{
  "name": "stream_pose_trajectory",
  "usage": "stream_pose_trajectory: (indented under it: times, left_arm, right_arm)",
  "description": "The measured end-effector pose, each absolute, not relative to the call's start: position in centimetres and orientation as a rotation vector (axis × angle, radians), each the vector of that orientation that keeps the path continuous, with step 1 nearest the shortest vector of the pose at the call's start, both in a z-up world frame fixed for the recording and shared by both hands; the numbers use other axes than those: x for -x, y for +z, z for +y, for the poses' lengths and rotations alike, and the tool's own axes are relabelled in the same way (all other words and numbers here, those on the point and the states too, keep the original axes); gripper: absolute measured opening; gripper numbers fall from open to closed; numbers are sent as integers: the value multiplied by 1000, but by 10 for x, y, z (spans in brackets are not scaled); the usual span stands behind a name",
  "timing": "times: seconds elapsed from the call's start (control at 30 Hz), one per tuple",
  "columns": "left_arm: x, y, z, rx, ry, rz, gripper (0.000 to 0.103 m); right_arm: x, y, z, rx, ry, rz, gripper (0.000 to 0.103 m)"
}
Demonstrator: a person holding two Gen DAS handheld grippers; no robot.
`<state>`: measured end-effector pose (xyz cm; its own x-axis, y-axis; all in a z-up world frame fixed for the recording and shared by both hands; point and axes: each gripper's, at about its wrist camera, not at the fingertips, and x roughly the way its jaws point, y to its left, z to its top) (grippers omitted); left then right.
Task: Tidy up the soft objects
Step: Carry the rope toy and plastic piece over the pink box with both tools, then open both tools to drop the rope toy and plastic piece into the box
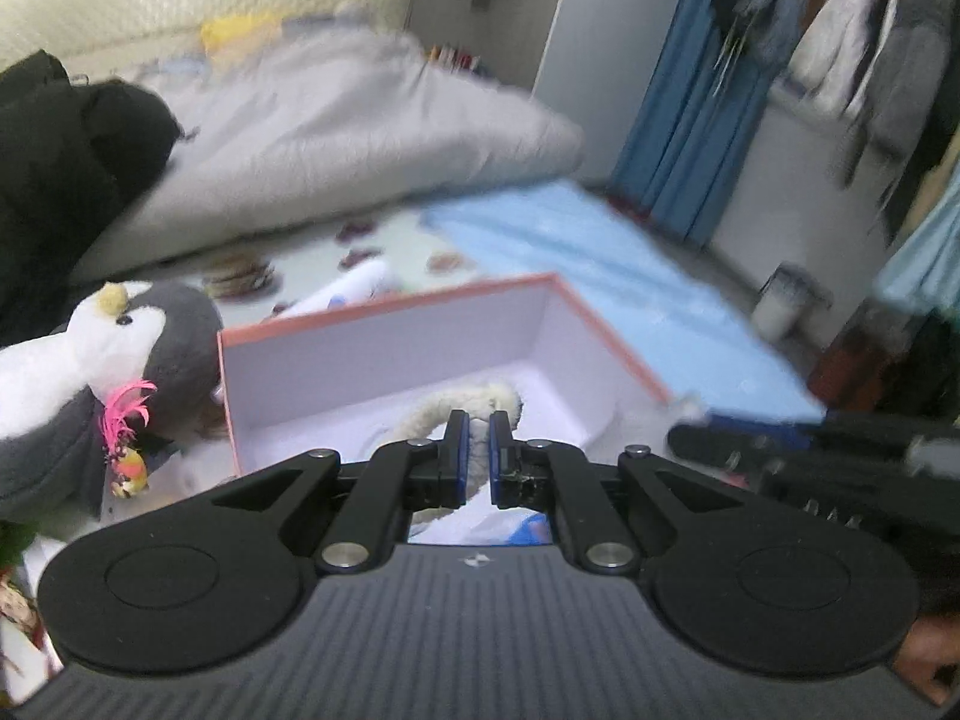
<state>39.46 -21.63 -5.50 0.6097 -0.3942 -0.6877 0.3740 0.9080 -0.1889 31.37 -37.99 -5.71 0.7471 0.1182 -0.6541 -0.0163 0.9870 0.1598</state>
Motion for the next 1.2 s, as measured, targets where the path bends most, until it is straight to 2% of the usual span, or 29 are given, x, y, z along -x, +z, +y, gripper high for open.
stream_pose_trajectory:
  times: [0.4,0.5,0.6,0.67,0.7,0.77,0.83,1.2]
  left_arm:
    - [-500,-118,-226,36,-432,1103,8]
    - [-509,-121,-226,42,-441,1120,8]
    - [-509,-119,-228,22,-453,1115,9]
    - [-504,-115,-229,10,-448,1125,19]
    - [-501,-113,-228,8,-440,1124,21]
    - [-497,-111,-229,-4,-435,1109,25]
    - [-491,-104,-227,7,-445,1090,35]
    - [-441,-52,-198,8,-427,944,40]
  right_arm:
    - [-402,-107,-404,-185,32,946,19]
    - [-406,-114,-406,-169,29,976,19]
    - [-405,-114,-411,-187,31,985,24]
    - [-404,-112,-412,-200,37,984,29]
    - [-402,-110,-412,-203,44,981,40]
    - [-398,-105,-409,-195,39,968,47]
    - [-394,-102,-406,-182,47,957,46]
    - [-342,-56,-393,-148,60,816,46]
